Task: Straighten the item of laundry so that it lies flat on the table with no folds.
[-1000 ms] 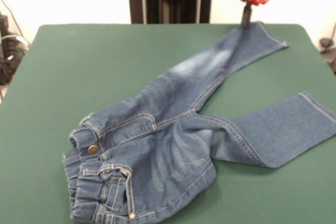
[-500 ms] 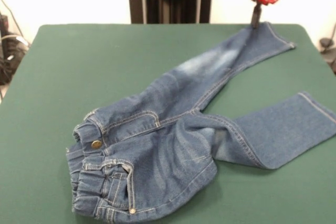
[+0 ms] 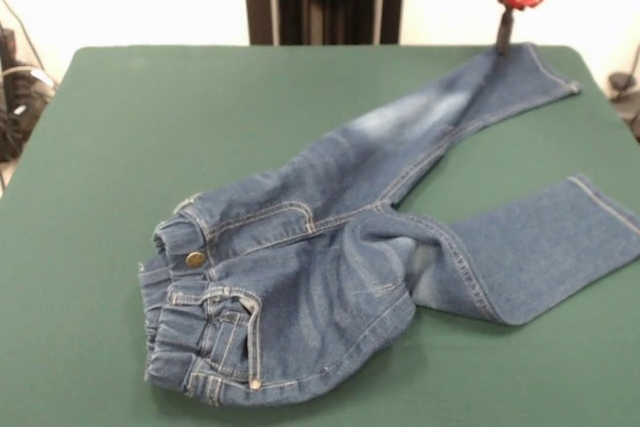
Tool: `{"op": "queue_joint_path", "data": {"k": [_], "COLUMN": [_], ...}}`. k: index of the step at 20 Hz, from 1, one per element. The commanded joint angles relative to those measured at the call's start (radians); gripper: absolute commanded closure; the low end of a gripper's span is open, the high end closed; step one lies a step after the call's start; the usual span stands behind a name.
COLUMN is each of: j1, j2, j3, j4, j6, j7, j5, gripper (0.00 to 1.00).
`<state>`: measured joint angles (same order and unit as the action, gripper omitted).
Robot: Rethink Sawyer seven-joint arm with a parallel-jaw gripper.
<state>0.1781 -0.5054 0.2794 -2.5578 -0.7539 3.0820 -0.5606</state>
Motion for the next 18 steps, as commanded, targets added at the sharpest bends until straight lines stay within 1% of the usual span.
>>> {"op": "queue_joint_path", "data": {"k": [1,2,3,4,7,9,10,15,18], "j1": [0.015,0.012,0.031,0.023,-0.091,-0.134,-0.139,-0.175,-0.205], "j2": [0.004,0.002,-0.014,-0.011,0.035,0.037,0.025,0.000,-0.014], "j3": [0.137,0.121,0.080,0.053,-0.011,-0.051,-0.077,-0.123,-0.158], "j4": [0.038,0.037,0.024,0.020,0.021,0.022,0.031,0.050,0.073], "j6": [0.126,0.131,0.157,0.152,0.139,0.158,0.192,0.260,0.298], "j7": [0.342,0.306,0.238,0.194,0.012,-0.058,-0.064,-0.132,-0.146], "j5": [-0.046,-0.027,-0.044,-0.017,0.193,0.266,0.303,0.400,0.487], "gripper": [1.00,1.00,1.00,1.00,1.00,1.00,0.00,0.00,0.00]}}
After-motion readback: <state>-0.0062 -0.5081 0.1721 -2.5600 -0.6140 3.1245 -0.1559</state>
